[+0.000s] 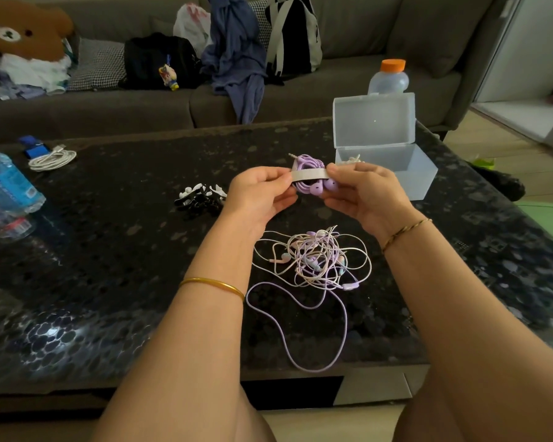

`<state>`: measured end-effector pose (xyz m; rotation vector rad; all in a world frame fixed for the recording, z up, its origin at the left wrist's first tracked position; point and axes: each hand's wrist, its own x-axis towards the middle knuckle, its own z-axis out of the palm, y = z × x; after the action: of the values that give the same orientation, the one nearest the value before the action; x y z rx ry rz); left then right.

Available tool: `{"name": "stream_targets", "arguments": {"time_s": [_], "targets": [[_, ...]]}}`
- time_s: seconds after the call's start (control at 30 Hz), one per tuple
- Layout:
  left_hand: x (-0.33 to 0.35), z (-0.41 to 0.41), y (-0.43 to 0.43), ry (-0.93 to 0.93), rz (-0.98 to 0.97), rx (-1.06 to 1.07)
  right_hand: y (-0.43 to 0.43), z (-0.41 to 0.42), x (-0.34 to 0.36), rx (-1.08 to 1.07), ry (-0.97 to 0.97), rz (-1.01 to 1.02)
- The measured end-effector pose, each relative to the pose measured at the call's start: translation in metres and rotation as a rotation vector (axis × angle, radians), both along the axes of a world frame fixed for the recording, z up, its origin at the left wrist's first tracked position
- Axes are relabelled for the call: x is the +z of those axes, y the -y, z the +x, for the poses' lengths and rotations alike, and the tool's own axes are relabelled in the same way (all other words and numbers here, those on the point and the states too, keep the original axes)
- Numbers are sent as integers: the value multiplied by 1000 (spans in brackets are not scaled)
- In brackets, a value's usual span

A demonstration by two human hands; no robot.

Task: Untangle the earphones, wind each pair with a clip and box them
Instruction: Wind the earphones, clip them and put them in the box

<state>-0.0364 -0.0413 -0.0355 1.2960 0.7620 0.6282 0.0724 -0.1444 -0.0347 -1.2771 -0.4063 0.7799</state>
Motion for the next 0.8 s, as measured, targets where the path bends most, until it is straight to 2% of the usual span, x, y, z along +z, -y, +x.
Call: {"name": "stream_targets", "arguments": {"time_s": [0.1,0.23,0.37,0.63,0.8], "targets": [[0,5,3,57,-117,-34,6,8,-2,29,-48,-16],[-5,14,7,-89,19,-12,20,17,-1,95,131,-167],[-5,30,19,-137,103,-28,37,28,-2,113,307,-370],[12,91,25,-222,202,-60,45,67,6,-96,459,-486],[23,136,16,-348,520,-76,26,121,14,-359,609,-551]]}}
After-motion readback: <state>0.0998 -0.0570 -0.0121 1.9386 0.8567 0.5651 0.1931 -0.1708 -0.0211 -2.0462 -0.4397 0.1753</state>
